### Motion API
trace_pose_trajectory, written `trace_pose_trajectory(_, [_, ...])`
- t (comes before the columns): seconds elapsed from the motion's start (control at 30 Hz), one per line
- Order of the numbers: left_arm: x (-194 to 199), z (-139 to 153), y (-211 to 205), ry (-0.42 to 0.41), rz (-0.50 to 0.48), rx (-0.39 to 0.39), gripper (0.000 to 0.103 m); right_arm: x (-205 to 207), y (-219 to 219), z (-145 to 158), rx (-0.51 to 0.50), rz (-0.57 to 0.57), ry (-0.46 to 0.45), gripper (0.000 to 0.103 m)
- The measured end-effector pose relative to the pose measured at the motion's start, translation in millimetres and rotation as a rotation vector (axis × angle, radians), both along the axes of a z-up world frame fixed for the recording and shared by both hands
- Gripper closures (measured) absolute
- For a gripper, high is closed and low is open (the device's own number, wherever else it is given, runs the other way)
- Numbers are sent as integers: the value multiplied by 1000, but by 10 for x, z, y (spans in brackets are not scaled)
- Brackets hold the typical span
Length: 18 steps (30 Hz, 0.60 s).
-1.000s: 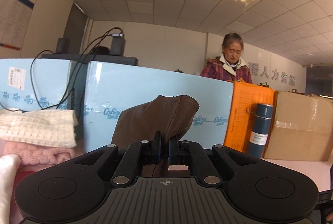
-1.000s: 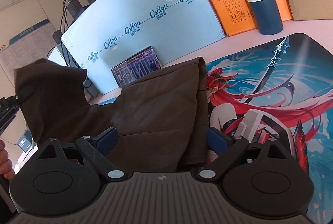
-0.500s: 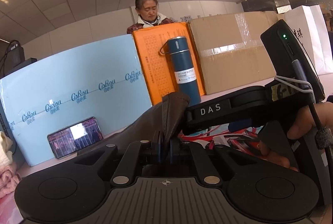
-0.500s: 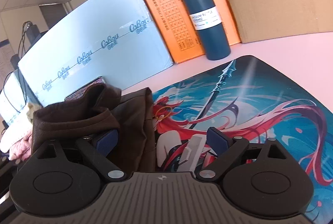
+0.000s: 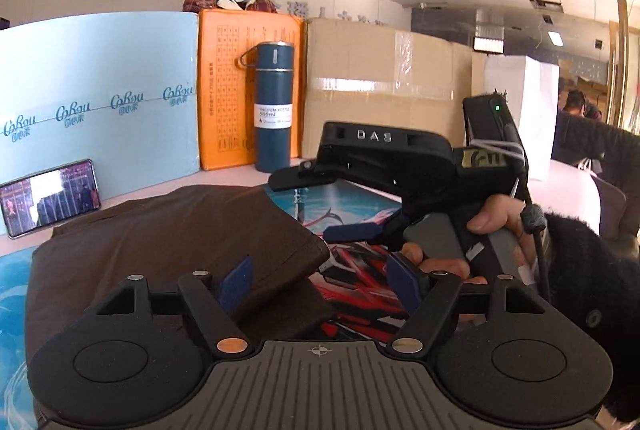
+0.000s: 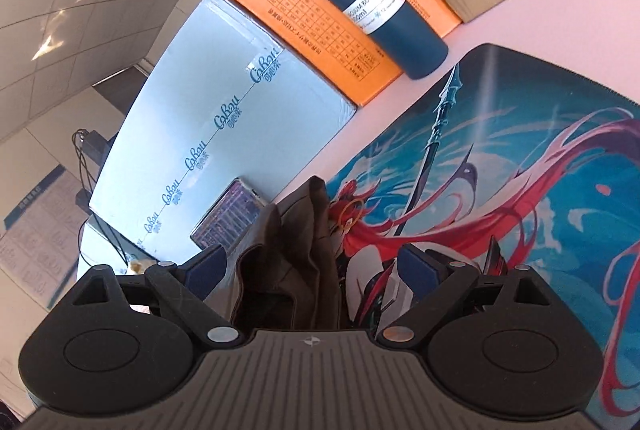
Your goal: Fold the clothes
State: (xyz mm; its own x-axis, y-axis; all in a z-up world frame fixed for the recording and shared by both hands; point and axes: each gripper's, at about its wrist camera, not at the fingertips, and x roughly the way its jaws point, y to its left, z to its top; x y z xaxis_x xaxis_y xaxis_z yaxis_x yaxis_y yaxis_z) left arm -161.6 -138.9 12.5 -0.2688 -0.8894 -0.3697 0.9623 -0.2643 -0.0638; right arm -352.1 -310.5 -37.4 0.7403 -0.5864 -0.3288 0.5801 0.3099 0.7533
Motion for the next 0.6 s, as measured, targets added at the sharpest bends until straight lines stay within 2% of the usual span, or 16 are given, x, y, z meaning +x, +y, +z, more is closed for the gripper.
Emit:
trace_pose_trajectory(0.07, [167, 84, 51, 40, 74, -22, 26, 48, 22, 22, -16, 18, 22, 13])
trace_pose_trajectory(0.13, [377, 143, 57, 70, 193, -44, 21, 98, 88, 62, -66, 23, 53, 13])
trace_pose_trajectory(0.23, [646, 164, 45, 92, 299, -21, 18, 132, 203, 131, -166, 7, 87, 13])
trace_pose_trajectory(0.47, [991, 183, -177, 49, 319, 19, 11, 77, 266, 226, -267, -11, 38, 13])
trace_pose_trajectory(0.6, [1194, 60, -297, 122, 349, 64, 11, 247, 267, 488, -284, 67, 63, 13])
